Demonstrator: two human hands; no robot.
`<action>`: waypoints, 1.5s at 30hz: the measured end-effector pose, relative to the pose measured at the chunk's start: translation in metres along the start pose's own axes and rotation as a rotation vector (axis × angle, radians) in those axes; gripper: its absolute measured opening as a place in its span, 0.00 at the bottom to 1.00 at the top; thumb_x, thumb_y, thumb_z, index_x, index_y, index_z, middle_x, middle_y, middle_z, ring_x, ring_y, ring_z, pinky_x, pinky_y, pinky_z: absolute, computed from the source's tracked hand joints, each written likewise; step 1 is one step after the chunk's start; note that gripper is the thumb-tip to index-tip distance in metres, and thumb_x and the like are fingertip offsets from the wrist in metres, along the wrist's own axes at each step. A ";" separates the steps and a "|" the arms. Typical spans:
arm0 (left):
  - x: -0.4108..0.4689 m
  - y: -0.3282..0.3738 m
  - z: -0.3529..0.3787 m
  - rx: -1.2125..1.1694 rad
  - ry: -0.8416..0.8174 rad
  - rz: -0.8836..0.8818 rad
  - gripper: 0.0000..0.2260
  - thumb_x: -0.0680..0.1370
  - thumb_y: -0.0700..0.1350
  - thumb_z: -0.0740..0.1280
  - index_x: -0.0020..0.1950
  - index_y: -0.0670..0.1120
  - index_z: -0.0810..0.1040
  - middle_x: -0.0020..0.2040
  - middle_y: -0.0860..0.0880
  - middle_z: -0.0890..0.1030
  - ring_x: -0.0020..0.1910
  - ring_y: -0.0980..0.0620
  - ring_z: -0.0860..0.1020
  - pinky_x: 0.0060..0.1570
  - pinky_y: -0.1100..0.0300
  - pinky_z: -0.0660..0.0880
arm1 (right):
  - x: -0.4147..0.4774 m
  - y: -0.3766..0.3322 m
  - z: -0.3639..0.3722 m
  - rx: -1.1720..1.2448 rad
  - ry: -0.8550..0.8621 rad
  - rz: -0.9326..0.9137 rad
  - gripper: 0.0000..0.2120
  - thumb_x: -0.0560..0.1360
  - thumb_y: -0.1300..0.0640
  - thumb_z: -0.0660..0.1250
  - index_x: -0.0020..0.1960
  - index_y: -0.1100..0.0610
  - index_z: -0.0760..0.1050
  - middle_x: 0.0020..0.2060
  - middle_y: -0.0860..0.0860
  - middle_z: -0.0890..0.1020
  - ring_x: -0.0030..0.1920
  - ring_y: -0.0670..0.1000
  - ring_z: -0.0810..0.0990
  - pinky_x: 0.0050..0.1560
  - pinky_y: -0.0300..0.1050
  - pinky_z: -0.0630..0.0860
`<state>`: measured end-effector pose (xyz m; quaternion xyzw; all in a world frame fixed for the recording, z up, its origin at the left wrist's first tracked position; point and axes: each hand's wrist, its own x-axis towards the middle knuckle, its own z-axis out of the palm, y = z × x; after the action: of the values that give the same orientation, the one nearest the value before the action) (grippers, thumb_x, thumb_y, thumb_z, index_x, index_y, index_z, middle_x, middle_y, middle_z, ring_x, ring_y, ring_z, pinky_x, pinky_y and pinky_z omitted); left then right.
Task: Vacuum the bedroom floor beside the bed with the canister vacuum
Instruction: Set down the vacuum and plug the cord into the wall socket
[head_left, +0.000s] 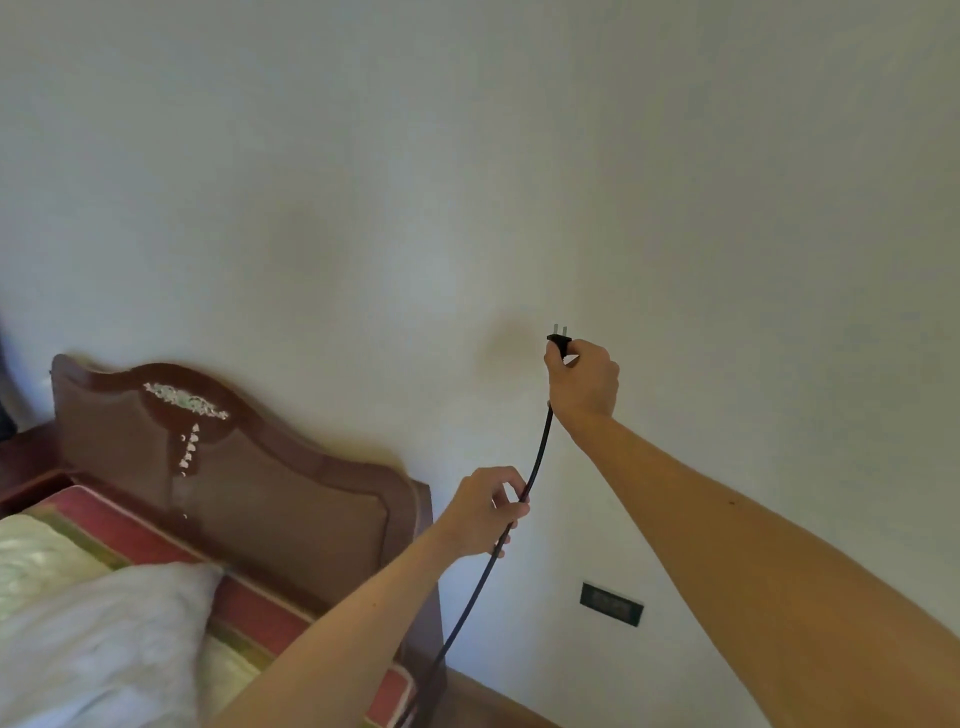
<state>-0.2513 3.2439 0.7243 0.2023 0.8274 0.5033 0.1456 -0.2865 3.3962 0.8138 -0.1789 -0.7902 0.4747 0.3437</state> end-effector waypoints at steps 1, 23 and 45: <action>0.005 -0.003 0.007 0.008 -0.017 0.002 0.02 0.78 0.40 0.68 0.46 0.43 0.77 0.33 0.44 0.75 0.29 0.46 0.75 0.34 0.45 0.82 | 0.002 0.010 -0.001 -0.012 0.010 0.016 0.13 0.79 0.47 0.65 0.51 0.56 0.81 0.37 0.56 0.82 0.39 0.61 0.83 0.43 0.56 0.82; 0.066 -0.184 0.150 0.032 -0.468 -0.056 0.03 0.80 0.44 0.66 0.48 0.46 0.77 0.36 0.45 0.77 0.34 0.47 0.77 0.39 0.45 0.81 | -0.052 0.256 0.019 -0.296 0.204 0.378 0.14 0.80 0.48 0.63 0.51 0.58 0.81 0.33 0.52 0.79 0.36 0.56 0.81 0.39 0.49 0.78; 0.050 -0.363 0.254 -0.117 -0.517 -0.430 0.10 0.79 0.41 0.68 0.39 0.52 0.78 0.34 0.49 0.77 0.28 0.51 0.76 0.32 0.52 0.78 | -0.132 0.473 0.086 -0.424 0.001 0.600 0.11 0.81 0.53 0.65 0.46 0.59 0.80 0.36 0.50 0.79 0.29 0.43 0.72 0.28 0.35 0.63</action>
<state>-0.2500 3.3152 0.2840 0.1355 0.7564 0.4399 0.4648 -0.2762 3.4914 0.3247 -0.4702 -0.7833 0.3801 0.1448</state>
